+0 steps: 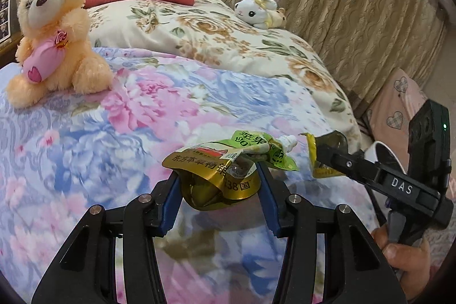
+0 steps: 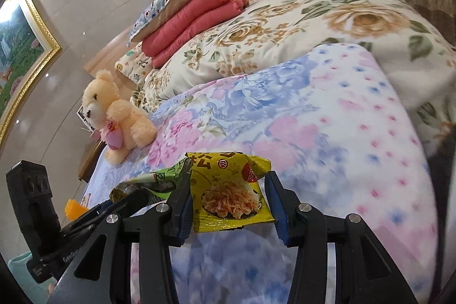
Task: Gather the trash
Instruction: 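Carry both wrappers over the bin and lower them inside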
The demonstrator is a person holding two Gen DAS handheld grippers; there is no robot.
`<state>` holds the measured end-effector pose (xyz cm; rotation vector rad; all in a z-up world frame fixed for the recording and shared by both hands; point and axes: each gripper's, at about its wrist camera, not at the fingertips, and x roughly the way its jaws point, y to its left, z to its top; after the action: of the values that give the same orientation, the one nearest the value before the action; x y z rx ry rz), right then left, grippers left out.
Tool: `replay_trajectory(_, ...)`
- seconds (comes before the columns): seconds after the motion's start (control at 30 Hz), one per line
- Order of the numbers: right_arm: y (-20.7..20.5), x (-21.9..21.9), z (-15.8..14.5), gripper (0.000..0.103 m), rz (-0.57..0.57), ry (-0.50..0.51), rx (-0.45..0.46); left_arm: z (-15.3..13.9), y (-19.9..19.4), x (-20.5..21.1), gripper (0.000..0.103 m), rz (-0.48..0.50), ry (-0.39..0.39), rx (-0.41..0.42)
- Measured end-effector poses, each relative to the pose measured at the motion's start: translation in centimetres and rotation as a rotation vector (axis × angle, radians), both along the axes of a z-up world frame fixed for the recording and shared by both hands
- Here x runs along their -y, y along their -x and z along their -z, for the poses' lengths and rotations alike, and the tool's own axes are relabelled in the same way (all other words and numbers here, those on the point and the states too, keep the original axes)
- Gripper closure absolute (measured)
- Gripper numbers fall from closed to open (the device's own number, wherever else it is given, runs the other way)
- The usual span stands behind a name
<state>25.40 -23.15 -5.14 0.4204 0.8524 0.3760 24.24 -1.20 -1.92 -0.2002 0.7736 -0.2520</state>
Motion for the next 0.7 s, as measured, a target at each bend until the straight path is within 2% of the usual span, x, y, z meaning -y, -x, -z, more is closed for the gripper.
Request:
replay_trajectory(0.37, 5.9, 3.8, -0.2, 0.056, 0.068, -0.015, -0.012, 0.0, 3.8, 2.7, 0.055, 0.045, 0.035, -0.011)
replay_trajectory(0.7, 9.0, 6.1, -1.1, 0.056, 0.111, -0.027, 0.005, -0.9, 5.6, 5.5, 0.055, 0.104, 0.045, 0.000)
